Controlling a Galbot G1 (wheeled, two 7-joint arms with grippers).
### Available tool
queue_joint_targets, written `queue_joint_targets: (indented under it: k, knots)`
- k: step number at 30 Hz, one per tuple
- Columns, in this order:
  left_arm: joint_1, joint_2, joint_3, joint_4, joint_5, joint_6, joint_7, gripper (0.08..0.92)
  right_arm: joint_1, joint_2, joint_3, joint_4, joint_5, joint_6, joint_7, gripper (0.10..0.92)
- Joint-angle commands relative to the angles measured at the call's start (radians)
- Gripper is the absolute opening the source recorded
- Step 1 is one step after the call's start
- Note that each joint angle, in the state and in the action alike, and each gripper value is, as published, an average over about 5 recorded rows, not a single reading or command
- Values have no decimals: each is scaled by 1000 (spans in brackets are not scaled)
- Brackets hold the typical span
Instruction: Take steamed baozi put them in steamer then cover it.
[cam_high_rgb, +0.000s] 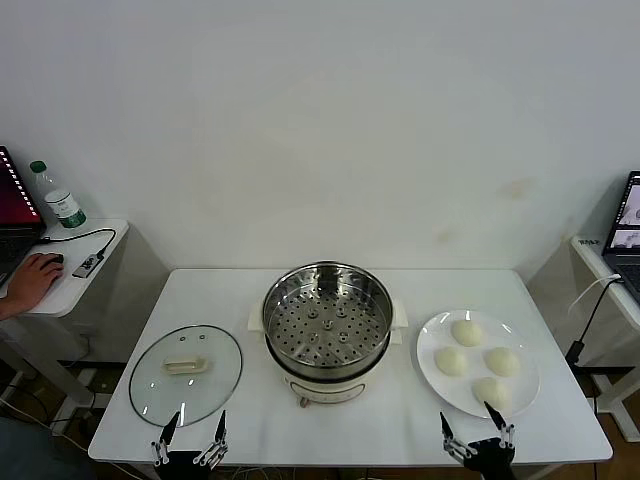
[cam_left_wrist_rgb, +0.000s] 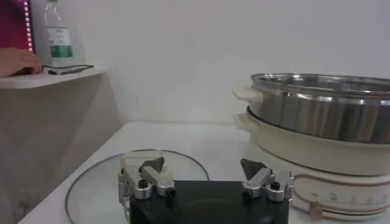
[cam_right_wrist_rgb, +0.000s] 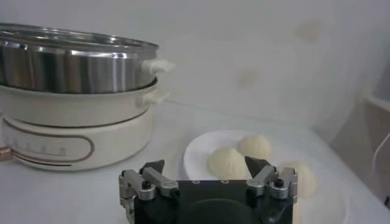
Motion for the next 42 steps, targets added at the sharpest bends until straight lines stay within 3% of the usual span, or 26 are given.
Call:
queue_joint_targets:
  k: [1,12,18,22,32,42]
  knots:
    - [-15,21,6,-27,53,103,-3,823,67,-158,151,-5,-220,-46,-102,823]
    - [-78,30,18,-42,102,185,1,823,264,-574,224,-155,-403,-83,-430,823]
    - [-79,33,9,-44,116,189,-6,823,493,-798,32,-290,-352,-73,-569,823]
    - [-80,32,-2,-51,120,192,-9,823,773,-892,-259,-413,-282,-72,-664,823]
    - [-92,27,-22,-43,127,196,-11,823,1519,-891,-1103,-675,-173,-93,-855,823]
    - [-121,28,-39,-19,124,197,-12,823,1757,-757,-1421,-856,-147,-102,-869,823]
